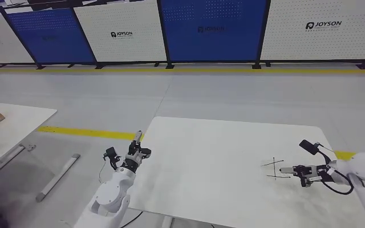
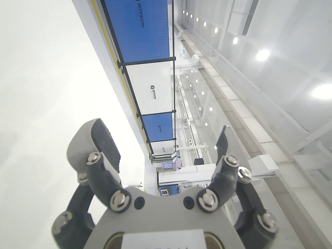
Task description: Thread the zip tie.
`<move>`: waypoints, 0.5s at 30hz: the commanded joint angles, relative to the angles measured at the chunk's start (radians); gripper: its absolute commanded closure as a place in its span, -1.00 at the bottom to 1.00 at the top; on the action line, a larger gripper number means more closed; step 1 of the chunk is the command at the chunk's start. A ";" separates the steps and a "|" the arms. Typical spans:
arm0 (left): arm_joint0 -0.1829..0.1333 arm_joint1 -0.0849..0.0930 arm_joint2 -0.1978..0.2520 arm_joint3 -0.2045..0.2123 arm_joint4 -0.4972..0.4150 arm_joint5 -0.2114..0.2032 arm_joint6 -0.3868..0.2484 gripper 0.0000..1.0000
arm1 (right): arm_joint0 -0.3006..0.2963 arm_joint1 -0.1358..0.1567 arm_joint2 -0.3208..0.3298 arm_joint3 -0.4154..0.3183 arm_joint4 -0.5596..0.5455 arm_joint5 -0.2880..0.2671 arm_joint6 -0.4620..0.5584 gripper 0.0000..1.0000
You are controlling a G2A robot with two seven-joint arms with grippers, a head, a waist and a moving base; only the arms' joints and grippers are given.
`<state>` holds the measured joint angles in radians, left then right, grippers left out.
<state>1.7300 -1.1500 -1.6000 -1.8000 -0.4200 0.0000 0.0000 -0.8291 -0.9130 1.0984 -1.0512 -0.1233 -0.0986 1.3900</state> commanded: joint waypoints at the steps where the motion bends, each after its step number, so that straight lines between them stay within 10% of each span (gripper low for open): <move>1: 0.000 0.000 0.000 0.000 0.000 0.000 0.000 -1.00 | 0.000 0.000 0.000 0.000 0.000 0.000 0.000 -1.00; 15: 0.000 0.000 0.000 0.000 0.000 0.000 0.000 -1.00 | 0.022 -0.004 -0.045 0.007 0.015 0.058 0.000 -1.00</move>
<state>1.7300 -1.1500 -1.6000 -1.8000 -0.4200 0.0000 0.0000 -0.8071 -0.9170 1.0533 -1.0436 -0.1076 -0.0400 1.3900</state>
